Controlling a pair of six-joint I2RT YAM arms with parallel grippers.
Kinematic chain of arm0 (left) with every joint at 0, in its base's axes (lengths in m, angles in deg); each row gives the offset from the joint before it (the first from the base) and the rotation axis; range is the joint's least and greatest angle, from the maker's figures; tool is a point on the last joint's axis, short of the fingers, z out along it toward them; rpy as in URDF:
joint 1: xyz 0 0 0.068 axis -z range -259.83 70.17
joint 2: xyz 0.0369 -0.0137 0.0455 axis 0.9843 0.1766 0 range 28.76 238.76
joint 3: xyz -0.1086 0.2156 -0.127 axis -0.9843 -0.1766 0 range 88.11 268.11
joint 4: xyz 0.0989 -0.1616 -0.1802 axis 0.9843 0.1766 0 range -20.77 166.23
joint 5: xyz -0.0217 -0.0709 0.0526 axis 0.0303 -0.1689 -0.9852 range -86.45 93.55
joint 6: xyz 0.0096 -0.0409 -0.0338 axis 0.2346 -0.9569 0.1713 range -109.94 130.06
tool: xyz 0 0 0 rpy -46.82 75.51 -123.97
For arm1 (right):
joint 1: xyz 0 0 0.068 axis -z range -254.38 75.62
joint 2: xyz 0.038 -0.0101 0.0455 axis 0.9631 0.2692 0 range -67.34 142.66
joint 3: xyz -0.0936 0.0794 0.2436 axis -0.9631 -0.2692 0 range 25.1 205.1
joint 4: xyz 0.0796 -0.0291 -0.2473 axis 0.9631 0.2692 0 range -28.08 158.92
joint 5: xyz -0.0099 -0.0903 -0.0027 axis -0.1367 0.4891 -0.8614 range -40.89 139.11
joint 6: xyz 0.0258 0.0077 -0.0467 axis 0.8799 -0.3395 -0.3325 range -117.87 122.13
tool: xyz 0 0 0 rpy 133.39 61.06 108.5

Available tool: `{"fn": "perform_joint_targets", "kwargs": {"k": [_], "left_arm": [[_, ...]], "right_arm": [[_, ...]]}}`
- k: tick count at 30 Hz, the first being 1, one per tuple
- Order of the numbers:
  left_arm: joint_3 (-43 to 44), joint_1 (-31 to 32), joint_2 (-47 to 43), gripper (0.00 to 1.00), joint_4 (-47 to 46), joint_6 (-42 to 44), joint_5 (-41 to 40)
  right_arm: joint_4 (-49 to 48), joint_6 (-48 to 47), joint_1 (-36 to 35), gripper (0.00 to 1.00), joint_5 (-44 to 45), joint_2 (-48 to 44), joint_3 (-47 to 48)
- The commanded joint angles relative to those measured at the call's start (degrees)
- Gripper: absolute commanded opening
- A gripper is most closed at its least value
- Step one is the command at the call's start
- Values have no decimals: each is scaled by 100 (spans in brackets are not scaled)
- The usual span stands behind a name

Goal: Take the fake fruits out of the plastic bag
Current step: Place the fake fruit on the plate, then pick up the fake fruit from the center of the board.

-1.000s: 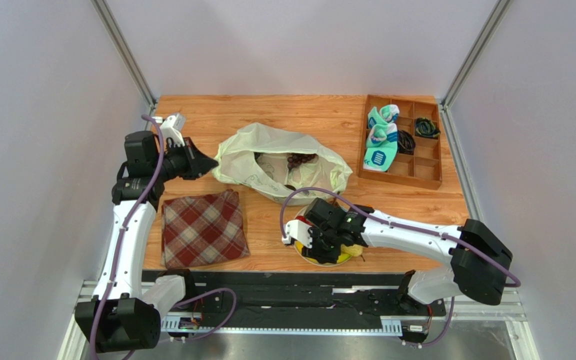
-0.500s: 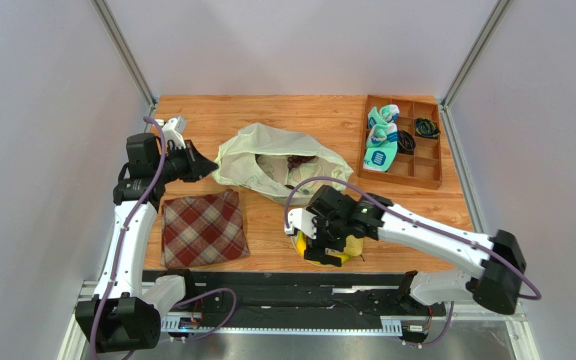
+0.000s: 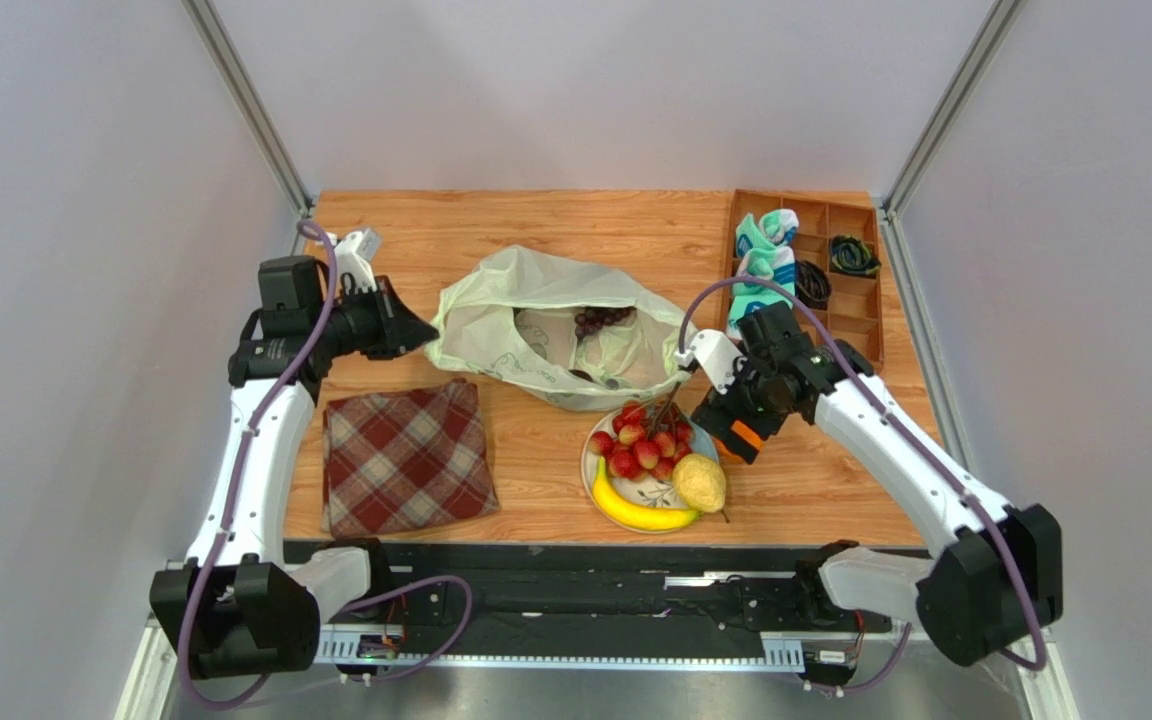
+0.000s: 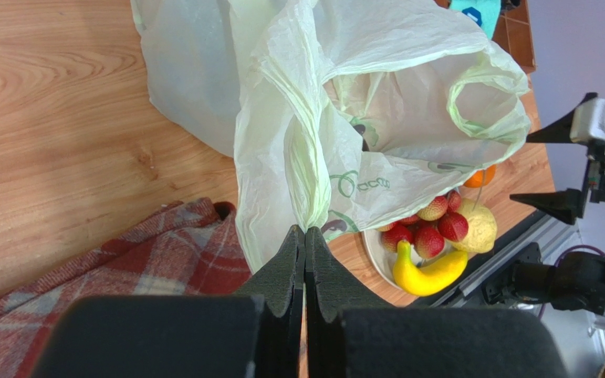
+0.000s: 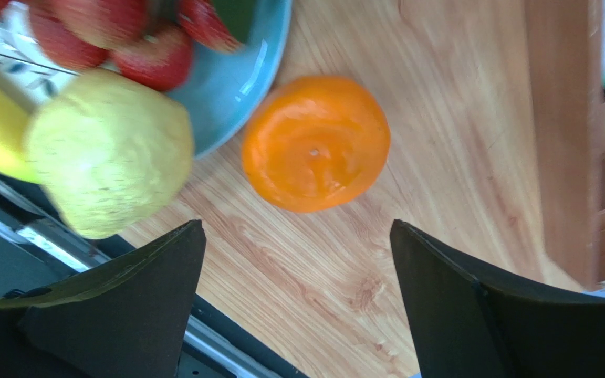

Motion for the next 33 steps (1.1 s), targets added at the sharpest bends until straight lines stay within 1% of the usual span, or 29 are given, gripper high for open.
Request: {"fn": "perform_joint_targets", "kwargs": {"k": [1,3,4,6,7,10,14,18,19,21,22,24,25,27,28,29,30,31,33], "left_arm": [[423,3,277,0,159,330,-85],[511,3,418,0,151,356,-103],[529,3,471,0,159,382,-120],[564,12,559,0,168,391,-164],[547,3,585,0,194,426,-173],[503,3,612,0,247,479,-217],[397,3,542,0,238,479,-244],[397,3,515,0,265,488,-261],[397,3,524,0,256,479,-253],[423,3,542,0,204,445,-235],[432,3,551,0,194,427,-226],[476,12,568,0,159,392,-191],[476,3,568,0,133,374,-182],[467,3,568,0,46,304,-165],[450,3,577,0,10,269,-147],[432,12,586,0,-34,242,-130],[415,3,586,0,-104,181,-86],[415,3,594,0,-139,146,-77],[397,12,595,0,-236,58,-42]], "right_arm": [[-602,-359,709,96,-238,667,131],[-681,-244,921,99,-396,941,359],[-681,-182,1052,100,-606,1221,447],[-585,-173,1141,100,-853,1451,623],[-524,-208,1194,100,-1167,1548,650],[-453,-243,1194,100,-1512,1847,615],[-462,-130,1194,100,-1592,2278,615],[-636,-15,1185,100,-1303,2498,571],[-672,-15,1203,93,-1111,2481,562],[-734,-32,1194,85,-987,2402,562],[-725,-15,1194,78,-942,2236,588],[-594,-41,1194,73,-986,1981,746],[-506,-119,1185,68,-1160,1666,843],[-78,-173,1116,64,-1380,1392,1149],[99,-173,950,63,-1555,1173,1264],[292,-156,826,63,-1696,1049,1379],[695,-147,686,63,-1863,943,1588],[847,-138,302,63,-2108,829,1643],[1102,-147,-236,64,-2242,478,1652]]}}
